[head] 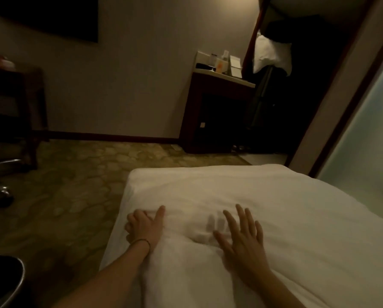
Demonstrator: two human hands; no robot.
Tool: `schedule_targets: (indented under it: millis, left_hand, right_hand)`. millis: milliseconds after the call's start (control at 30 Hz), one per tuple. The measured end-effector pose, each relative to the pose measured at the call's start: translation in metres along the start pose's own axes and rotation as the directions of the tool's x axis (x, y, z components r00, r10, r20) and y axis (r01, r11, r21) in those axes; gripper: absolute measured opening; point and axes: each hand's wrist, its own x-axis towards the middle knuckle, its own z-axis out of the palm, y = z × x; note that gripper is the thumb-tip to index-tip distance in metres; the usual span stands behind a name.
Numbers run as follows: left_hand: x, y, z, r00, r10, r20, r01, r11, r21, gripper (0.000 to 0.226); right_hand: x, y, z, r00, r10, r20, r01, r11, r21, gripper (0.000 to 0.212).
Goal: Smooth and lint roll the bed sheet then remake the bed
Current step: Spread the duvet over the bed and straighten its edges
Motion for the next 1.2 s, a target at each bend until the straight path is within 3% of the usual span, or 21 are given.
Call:
schedule_targets:
  millis: [100,167,233,300,367,433,533,633,733,833,933,1000,1100,1200]
  left_hand:
    - [0.043,0.008,0.009,0.996,0.062,-0.059,-0.06,0.998,0.03,0.076]
    - [0.07,0.01,0.013,0.995,0.097,-0.007,-0.096,0.993,0.064,0.098]
    - [0.094,0.008,0.014,0.998,0.055,0.03,-0.056,0.997,0.051,0.123]
    - [0.108,0.005,0.015,0.999,0.03,0.023,-0.033,0.993,0.112,0.134]
    - [0.114,0.002,0.018,1.0,0.02,0.015,-0.023,0.973,0.229,0.117]
    - [0.118,0.002,0.019,0.999,0.047,0.008,-0.047,0.946,0.32,0.096]
    - [0.12,0.008,0.009,0.985,0.174,-0.009,-0.162,0.937,0.309,0.091]
    - [0.117,0.052,-0.008,0.956,0.284,-0.074,-0.245,0.911,0.331,0.092]
    - [0.117,0.137,-0.025,0.928,0.362,-0.084,-0.317,0.888,0.332,0.09]
    - [0.128,0.234,-0.031,0.852,0.51,-0.119,-0.437,0.817,0.376,0.082]
    - [0.146,0.298,-0.027,0.765,0.618,-0.18,-0.506,0.75,0.425,0.087]
    - [0.161,0.293,-0.008,0.753,0.634,-0.175,-0.514,0.733,0.445,0.08]
    - [0.183,0.247,0.042,0.793,0.592,-0.142,-0.488,0.757,0.434,0.064]
    - [0.203,0.176,0.101,0.876,0.482,-0.001,-0.421,0.767,0.484,0.066]
  right_hand:
    - [0.075,0.02,0.001,1.0,-0.014,-0.007,0.015,0.994,0.112,0.077]
    - [0.113,0.018,0.015,0.998,-0.029,0.057,0.02,0.988,0.153,0.077]
    - [0.136,0.001,0.041,0.99,-0.045,0.137,0.025,0.989,0.143,0.075]
    - [0.145,-0.017,0.069,0.987,-0.01,0.158,-0.002,0.997,0.079,0.087]
    - [0.146,-0.024,0.087,0.994,0.036,0.104,-0.036,0.999,-0.006,0.1]
    - [0.151,-0.02,0.092,0.998,0.033,0.055,-0.031,0.999,-0.036,0.089]
    - [0.169,-0.011,0.074,0.998,0.057,0.025,-0.057,0.998,-0.002,0.083]
    - [0.197,0.001,0.023,0.991,0.054,-0.119,-0.043,0.995,0.087,0.087]
    - [0.221,0.018,-0.039,0.945,0.043,-0.325,-0.012,0.995,0.097,0.078]
    - [0.242,0.039,-0.103,0.835,0.091,-0.542,0.011,0.983,0.182,0.064]
    - [0.272,0.053,-0.151,0.717,0.135,-0.683,0.033,0.973,0.227,0.065]
    - [0.29,0.053,-0.156,0.731,0.136,-0.669,0.007,0.978,0.207,0.066]
    - [0.309,0.061,-0.102,0.782,0.082,-0.618,-0.036,0.996,0.087,0.065]
    - [0.308,0.09,0.0,0.944,0.104,-0.312,-0.1,0.995,0.029,0.065]
